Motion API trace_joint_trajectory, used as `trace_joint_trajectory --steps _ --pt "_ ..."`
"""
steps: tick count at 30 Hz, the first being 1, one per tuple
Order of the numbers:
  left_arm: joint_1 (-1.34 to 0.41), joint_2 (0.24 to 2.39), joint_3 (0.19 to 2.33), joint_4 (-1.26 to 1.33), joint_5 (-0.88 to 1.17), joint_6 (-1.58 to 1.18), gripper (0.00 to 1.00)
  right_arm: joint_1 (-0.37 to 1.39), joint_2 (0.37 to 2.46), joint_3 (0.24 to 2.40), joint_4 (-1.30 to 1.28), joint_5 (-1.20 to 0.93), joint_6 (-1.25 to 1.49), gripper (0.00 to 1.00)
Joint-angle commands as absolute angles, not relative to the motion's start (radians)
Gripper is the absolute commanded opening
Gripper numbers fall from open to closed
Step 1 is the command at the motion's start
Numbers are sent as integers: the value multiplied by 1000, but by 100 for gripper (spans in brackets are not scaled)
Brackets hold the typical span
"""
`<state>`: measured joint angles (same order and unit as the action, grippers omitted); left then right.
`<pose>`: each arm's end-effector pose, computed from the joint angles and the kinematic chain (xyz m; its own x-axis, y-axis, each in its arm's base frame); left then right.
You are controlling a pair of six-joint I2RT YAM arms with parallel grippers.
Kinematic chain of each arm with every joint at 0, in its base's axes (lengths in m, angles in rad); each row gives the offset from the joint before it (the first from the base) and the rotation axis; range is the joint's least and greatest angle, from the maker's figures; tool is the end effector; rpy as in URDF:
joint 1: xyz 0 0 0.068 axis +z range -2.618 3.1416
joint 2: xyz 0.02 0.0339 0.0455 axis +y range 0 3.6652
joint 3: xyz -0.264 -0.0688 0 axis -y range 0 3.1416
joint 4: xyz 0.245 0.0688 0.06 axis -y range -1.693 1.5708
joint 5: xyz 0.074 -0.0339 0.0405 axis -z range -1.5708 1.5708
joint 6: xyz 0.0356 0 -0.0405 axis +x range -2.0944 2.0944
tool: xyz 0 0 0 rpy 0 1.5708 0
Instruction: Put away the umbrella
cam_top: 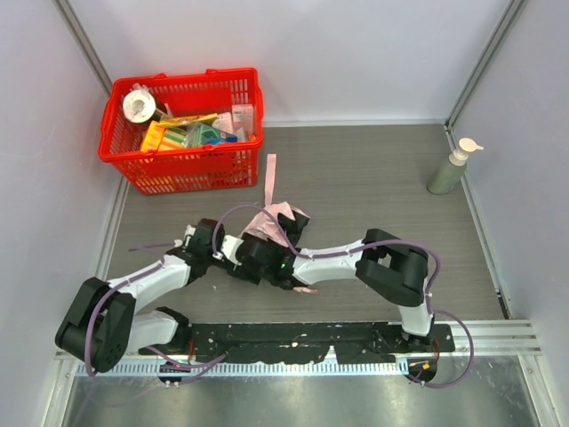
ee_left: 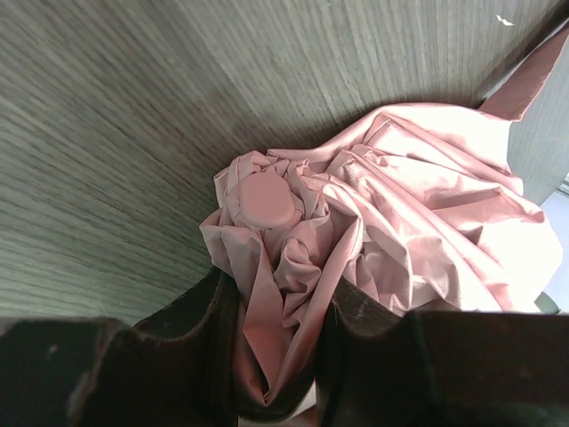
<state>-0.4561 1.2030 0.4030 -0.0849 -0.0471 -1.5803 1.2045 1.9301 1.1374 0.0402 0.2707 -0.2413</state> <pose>0.1877 -0.0902 0.1411 -0.4066 -0.9131 -0.0304 -0.6986 0.3322 -0.6337 0.1545 0.3762 0.1542 -0.0394 -0.7457 -0.6652 -0.8642 0.3596 -0.3519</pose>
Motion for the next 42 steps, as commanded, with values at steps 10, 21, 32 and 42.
trace_joint_trajectory --steps 10,21,32,42 --pt "-463 1198 433 -276 43 -1612 0 1236 2045 999 190 460 -252 1" --pt "-463 994 350 -85 -100 -1491 62 1154 1974 822 259 83 -48 1" --pt "-460 787 296 -47 -108 -1299 100 947 2002 765 331 -391 193 1" --pt "-462 813 304 -106 -75 -1339 100 816 2167 877 302 -696 403 1"
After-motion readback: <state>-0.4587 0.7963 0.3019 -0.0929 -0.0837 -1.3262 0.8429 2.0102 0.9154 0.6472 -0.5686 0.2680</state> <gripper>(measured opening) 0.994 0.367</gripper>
